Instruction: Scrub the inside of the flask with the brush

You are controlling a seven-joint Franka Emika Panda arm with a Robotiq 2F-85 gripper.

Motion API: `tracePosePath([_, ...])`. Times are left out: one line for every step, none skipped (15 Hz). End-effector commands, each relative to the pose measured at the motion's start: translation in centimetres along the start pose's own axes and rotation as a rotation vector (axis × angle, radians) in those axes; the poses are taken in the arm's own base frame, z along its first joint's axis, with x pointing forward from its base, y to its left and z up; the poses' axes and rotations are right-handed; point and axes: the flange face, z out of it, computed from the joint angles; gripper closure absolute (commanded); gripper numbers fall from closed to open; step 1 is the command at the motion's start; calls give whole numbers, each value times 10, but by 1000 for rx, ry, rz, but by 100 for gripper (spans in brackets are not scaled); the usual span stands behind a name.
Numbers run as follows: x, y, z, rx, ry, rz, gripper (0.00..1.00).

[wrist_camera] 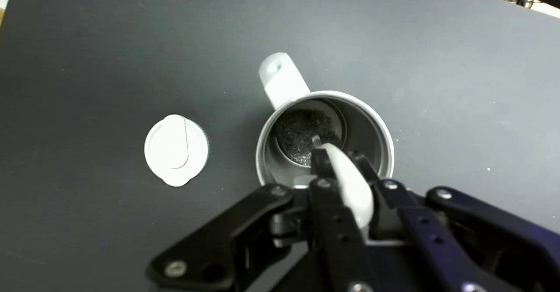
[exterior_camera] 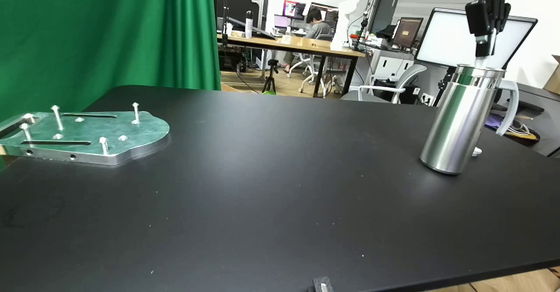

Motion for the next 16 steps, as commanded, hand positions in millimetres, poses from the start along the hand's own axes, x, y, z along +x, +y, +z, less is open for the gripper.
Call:
tracePosePath([0,-10,-16,-63,26,33,96])
tracePosePath([-2,-14,-22,-78,39,34,96])
tracePosePath([-5,-18,-28,-94,54,32,96])
tracePosePath([-7,-21,-34,-109,66,35,96])
tracePosePath([-10,-24,-41,-123,82,39,96])
tracePosePath([-12,-26,-47,-133,94,45,96])
tracePosePath([-16,-28,-53,-140,106,51,96])
tracePosePath([-21,-29,-59,-145,120,58,96])
tracePosePath([-26,-31,-66,-150,133,64,96])
tracePosePath([-32,-32,-73,-156,148,70,96])
tracePosePath([-37,-32,-79,-160,159,74,96])
tracePosePath([-42,-31,-85,-163,173,81,96])
tracePosePath([-48,-30,-90,-162,183,86,96])
tracePosePath([-52,-29,-94,-161,192,90,96])
tracePosePath([-57,-27,-97,-153,199,92,96])
tracePosePath([-61,-26,-99,-151,202,96,96])
